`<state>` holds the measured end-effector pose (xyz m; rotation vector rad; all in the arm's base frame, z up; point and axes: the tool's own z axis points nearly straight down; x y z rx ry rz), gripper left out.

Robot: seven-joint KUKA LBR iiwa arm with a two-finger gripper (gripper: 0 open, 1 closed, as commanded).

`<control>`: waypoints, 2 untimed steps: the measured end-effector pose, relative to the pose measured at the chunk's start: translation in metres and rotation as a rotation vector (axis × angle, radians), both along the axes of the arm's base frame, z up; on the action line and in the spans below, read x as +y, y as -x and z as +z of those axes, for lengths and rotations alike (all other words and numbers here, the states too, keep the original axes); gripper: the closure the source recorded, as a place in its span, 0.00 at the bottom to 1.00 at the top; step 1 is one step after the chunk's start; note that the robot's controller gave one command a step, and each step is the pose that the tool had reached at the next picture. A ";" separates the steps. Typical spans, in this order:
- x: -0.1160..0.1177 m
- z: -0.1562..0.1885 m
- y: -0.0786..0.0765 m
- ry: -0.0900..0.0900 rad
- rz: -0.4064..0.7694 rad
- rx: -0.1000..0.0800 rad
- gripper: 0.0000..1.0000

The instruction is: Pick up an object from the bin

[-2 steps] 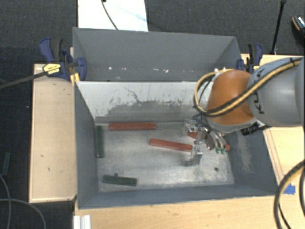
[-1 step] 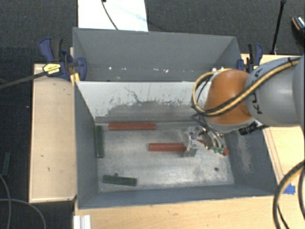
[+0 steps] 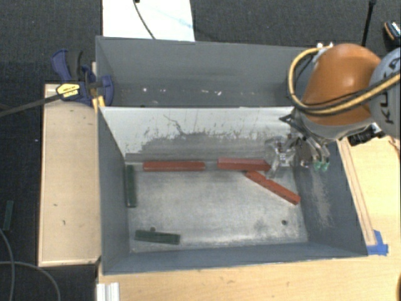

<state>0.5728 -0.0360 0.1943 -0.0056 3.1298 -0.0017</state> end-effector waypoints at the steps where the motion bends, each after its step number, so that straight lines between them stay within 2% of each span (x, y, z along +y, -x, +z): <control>1: 0.049 0.074 0.000 -0.003 0.024 0.000 1.00; 2: 0.088 0.066 0.020 -0.003 0.026 0.011 1.00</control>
Offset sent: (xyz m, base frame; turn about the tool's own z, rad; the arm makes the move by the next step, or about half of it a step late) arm -0.0020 0.0458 0.0680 -0.0189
